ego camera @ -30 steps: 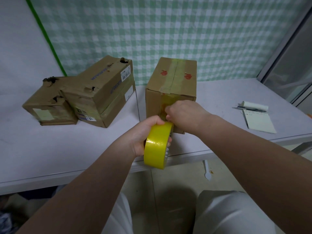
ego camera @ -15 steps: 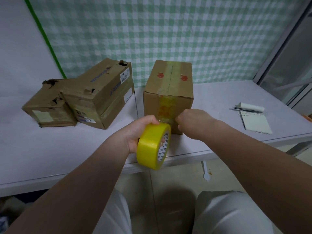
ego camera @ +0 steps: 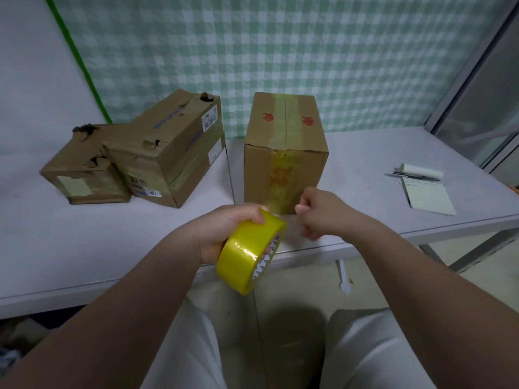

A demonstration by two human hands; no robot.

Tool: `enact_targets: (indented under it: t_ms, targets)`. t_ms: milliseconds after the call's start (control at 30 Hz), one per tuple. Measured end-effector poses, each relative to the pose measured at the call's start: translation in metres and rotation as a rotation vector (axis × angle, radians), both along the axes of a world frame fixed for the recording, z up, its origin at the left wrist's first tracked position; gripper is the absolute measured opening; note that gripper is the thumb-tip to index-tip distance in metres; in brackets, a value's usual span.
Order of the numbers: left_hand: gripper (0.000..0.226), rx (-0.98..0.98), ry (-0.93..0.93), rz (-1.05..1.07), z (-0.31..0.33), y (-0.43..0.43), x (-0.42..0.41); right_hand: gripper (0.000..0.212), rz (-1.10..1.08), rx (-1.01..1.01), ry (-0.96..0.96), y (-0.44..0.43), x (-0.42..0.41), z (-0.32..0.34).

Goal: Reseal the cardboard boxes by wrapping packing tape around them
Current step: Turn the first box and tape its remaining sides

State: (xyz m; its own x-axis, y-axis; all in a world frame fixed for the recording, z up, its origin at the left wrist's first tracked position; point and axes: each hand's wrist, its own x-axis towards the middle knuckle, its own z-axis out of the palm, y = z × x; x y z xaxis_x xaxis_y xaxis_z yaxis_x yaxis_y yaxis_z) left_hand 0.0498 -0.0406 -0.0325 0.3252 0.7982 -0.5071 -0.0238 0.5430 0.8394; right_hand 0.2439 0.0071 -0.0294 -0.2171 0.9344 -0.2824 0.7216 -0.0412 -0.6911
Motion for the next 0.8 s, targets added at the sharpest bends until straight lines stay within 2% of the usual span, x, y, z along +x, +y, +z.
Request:
enact_targets:
  t_ms: [100, 167, 200, 300, 567, 800]
  targets:
    - [0.048, 0.091, 0.015, 0.056, -0.003, -0.012, -0.003, 0.011, -0.181, -0.172, 0.453, -0.015, -0.004, -0.015]
    - [0.049, 0.15, 0.032, 0.054, -0.003, -0.018, -0.004, 0.005, -0.177, -0.223, 0.607, -0.023, -0.009, -0.022]
    - [0.049, 0.173, 0.042, 0.051, -0.003, -0.021, -0.004, 0.013, -0.16, -0.222, 0.645, -0.028, -0.012, -0.024]
    - [0.051, 0.224, 0.075, 0.044, -0.002, -0.028, -0.002, 0.017, -0.173, -0.166, 0.72, -0.038, -0.021, -0.024]
    - [0.084, 0.367, 0.222, 0.011, -0.003, -0.041, 0.001, 0.022, -0.305, -0.108, 0.749, -0.047, -0.034, -0.022]
    - [0.06, 0.451, 0.261, -0.048, 0.007, -0.046, -0.002, 0.022, -0.287, 0.012, 0.768, -0.05, -0.038, -0.016]
